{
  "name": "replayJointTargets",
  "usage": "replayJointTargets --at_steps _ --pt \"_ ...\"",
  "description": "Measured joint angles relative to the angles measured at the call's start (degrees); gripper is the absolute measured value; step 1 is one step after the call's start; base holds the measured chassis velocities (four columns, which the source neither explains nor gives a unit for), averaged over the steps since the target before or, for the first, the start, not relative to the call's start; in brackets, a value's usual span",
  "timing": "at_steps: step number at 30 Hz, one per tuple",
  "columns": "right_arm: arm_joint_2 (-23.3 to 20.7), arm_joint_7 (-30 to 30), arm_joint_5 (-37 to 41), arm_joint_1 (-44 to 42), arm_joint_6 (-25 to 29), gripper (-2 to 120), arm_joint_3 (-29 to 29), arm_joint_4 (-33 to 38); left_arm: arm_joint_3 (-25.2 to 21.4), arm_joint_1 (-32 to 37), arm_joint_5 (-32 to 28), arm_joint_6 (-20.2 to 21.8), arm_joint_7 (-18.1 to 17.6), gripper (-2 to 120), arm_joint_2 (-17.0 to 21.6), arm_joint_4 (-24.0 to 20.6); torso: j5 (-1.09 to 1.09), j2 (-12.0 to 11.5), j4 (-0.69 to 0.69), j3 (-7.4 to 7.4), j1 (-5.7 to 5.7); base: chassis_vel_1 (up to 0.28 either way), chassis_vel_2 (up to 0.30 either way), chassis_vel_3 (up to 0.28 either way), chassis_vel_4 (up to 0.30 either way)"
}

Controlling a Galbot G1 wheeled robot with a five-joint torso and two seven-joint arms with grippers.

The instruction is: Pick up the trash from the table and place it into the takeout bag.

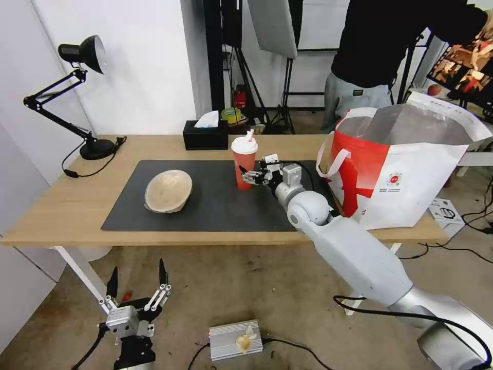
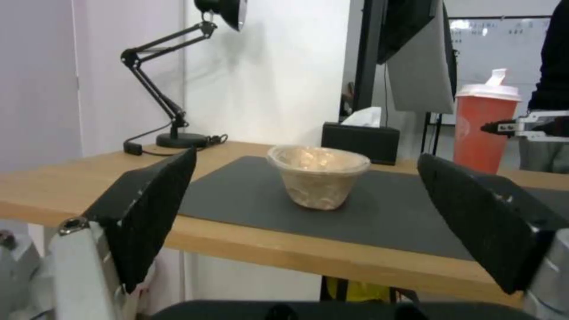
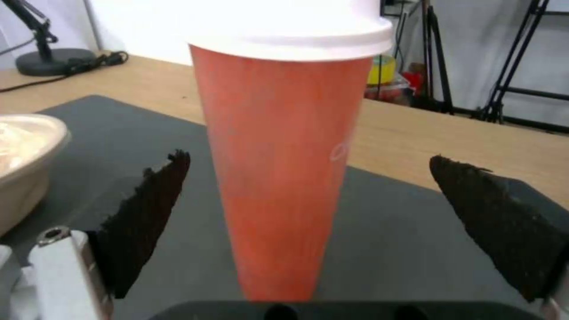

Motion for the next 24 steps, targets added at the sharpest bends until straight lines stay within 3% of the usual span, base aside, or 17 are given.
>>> replayJointTargets --at_steps 24 --pt "4.1 -2.9 -0.3 4.4 0.1 100 -2.2 -9.4 -0.4 -1.1 -1.0 -0.1 -0.1 100 0.1 1.9 0.00 0.0 0.00 0.00 0.00 0.000 0.000 0.000 0.000"
